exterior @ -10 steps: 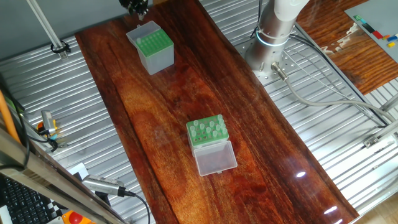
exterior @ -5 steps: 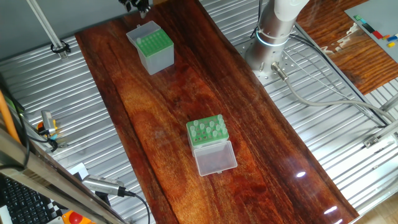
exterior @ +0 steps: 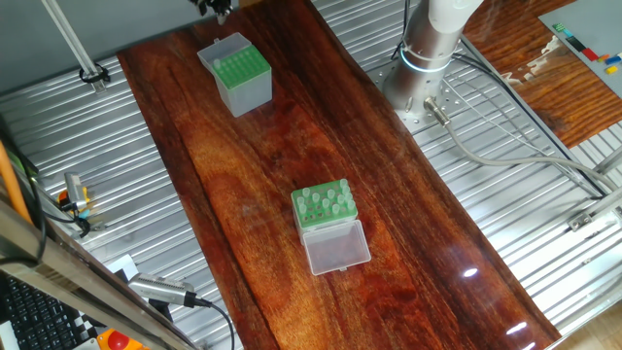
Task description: Transfer all large pipette tips from one holder to another
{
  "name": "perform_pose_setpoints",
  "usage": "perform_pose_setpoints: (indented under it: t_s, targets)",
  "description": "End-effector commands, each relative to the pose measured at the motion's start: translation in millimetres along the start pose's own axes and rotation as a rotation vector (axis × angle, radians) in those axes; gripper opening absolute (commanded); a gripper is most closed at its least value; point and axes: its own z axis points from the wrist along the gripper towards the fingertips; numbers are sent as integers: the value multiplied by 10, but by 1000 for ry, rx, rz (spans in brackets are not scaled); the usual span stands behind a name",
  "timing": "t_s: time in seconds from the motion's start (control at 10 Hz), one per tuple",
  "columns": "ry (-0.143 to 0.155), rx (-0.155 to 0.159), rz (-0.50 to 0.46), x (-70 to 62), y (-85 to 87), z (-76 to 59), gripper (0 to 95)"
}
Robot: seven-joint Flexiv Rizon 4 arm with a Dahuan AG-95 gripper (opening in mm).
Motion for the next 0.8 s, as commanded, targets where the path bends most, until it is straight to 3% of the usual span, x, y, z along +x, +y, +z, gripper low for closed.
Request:
perform_pose_setpoints:
  t_s: [0.1,0.2,0.5,0.6,0.8]
  targets:
    - [5,-8,-37,-5,-4,-3,190]
    - [1,-10,-52,-5,-4,-3,190]
    - [11,-12,52,-5,-4,-3,190]
    - [5,-29,61,-106,51,43,190]
    - [-14,-36,136,-550,360,183,190]
